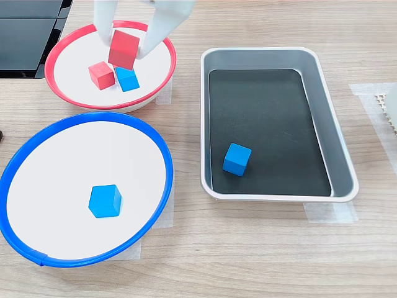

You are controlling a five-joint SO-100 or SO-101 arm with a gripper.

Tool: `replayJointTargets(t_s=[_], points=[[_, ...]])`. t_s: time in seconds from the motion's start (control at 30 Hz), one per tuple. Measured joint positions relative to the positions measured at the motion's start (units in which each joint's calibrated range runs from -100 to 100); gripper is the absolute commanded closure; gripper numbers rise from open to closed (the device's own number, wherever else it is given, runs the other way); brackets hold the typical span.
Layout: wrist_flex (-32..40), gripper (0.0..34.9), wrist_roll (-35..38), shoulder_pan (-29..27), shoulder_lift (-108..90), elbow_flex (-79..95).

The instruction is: Resolve any anomalies and move all blocks to matching dishes

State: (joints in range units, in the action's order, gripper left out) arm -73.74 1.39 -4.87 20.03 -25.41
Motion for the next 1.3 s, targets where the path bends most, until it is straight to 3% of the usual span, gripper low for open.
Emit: replayJointTargets(t_s=[0.17, 0.33, 0.4, 0.47, 0.53, 0.77, 1.07, 1.3], points=[[7.42, 32.5, 5.67, -5.04, 7.08, 1.72], [12.15, 29.3, 8.84, -4.78, 11.68, 2.18], [14.93, 24.7, 9.08, -5.66, 13.3, 2.0], [16.88, 17.6, 9.47, -5.13, 14.49, 1.91], [17.7, 15.6, 9.72, -3.72, 15.26, 2.09], [14.19, 16.6, 13.38, -3.1, 14.24, 2.0], [4.24, 16.1, 23.3, -7.88, 12.36, 2.0], [4.81, 17.0, 23.35, -9.38, 12.28, 1.0]])
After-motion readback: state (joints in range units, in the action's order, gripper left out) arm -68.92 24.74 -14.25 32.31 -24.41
